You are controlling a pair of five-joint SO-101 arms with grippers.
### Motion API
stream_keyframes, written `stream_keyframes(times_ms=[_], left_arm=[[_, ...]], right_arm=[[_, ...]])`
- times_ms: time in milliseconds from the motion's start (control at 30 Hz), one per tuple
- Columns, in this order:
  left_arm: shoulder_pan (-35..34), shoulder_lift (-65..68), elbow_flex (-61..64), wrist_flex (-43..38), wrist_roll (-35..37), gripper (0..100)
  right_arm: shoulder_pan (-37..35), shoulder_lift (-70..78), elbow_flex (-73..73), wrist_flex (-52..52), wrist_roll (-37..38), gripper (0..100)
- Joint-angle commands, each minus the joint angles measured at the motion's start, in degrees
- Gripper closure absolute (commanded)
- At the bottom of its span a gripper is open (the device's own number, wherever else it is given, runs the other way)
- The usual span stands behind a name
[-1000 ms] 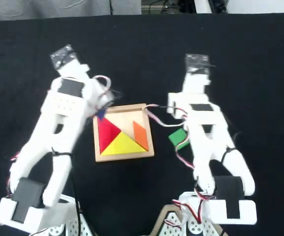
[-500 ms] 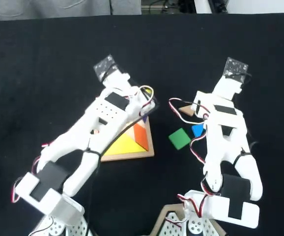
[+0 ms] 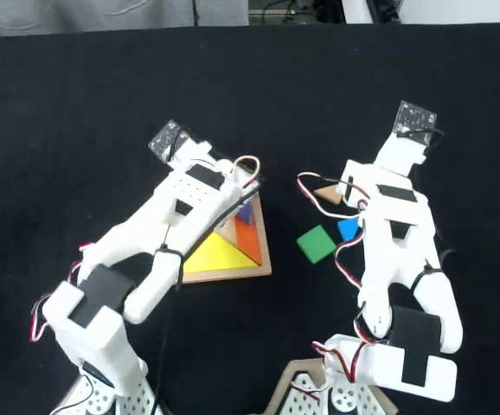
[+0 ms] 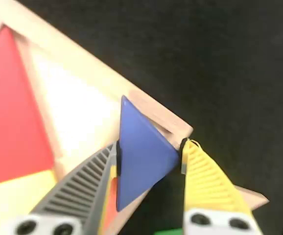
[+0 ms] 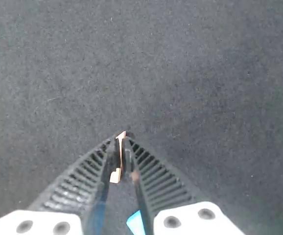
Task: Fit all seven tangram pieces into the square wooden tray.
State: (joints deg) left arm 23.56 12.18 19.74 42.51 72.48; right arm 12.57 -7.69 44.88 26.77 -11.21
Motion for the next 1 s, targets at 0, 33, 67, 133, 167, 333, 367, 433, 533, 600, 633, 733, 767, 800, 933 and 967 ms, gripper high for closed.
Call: stream_keyframes(times_ms=[0, 33, 67, 133, 167, 333, 367, 433, 533, 600, 633, 733, 767, 800, 933, 967], left_arm=[[-0.31, -0.09, -1.27, -0.88, 0.44, 86], [-0.13, -0.18, -1.36, -0.88, 0.35, 85], [-0.04, -0.18, -1.89, -0.88, 0.35, 82], [0.31, 0.18, -3.03, -0.53, 0.62, 75], [0.48, 0.18, -3.21, -0.44, 0.70, 72], [0.48, 0.09, -3.38, -0.62, 2.11, 69], [0.48, 0.00, -3.38, -0.62, 2.20, 69], [0.48, -0.26, -3.38, -0.44, 2.20, 69], [0.57, -0.35, -3.21, -0.26, 2.02, 69], [0.57, -0.79, -3.21, 0.53, 1.93, 69], [0.57, -1.58, -3.47, 1.93, 1.85, 69], [-0.13, -5.54, -3.47, 4.75, 0.97, 68], [-0.84, -7.38, -3.30, 5.01, -0.35, 69], [-1.27, -9.23, -2.95, 4.57, -1.76, 69], [-3.03, -11.08, -1.36, -3.69, -6.24, 69], [-3.12, -10.20, -0.22, -7.47, -6.95, 69]], right_arm=[[0.44, -2.77, -1.98, -0.79, -0.70, 98.6], [0.35, -2.77, -1.98, -0.79, -0.70, 98.6], [0.35, -2.77, -1.98, -0.79, -0.70, 98.6], [0.35, -2.77, -1.98, -0.79, -0.70, 98.6], [0.35, -2.77, -1.98, -0.79, -0.70, 98.6], [0.35, -2.77, -1.98, -0.79, -0.62, 98.5], [0.35, -2.77, -1.98, -0.79, -0.62, 98.5], [0.35, -2.77, -1.98, -0.79, -0.53, 98.5], [0.35, -2.77, -1.98, -0.79, -0.44, 98.4], [0.35, -2.77, -1.98, -0.79, -0.44, 98.4], [0.35, -2.77, -1.98, -0.79, -0.44, 98.4], [0.35, -2.77, -1.98, -0.79, -0.44, 98.4], [0.35, -2.77, -1.98, -0.79, -0.44, 98.4], [0.35, -2.77, -1.98, -0.79, -0.44, 98.4], [0.18, -2.77, -1.98, -0.79, -0.62, 98.4], [-0.09, -2.68, -1.98, -0.79, -0.62, 98.4]])
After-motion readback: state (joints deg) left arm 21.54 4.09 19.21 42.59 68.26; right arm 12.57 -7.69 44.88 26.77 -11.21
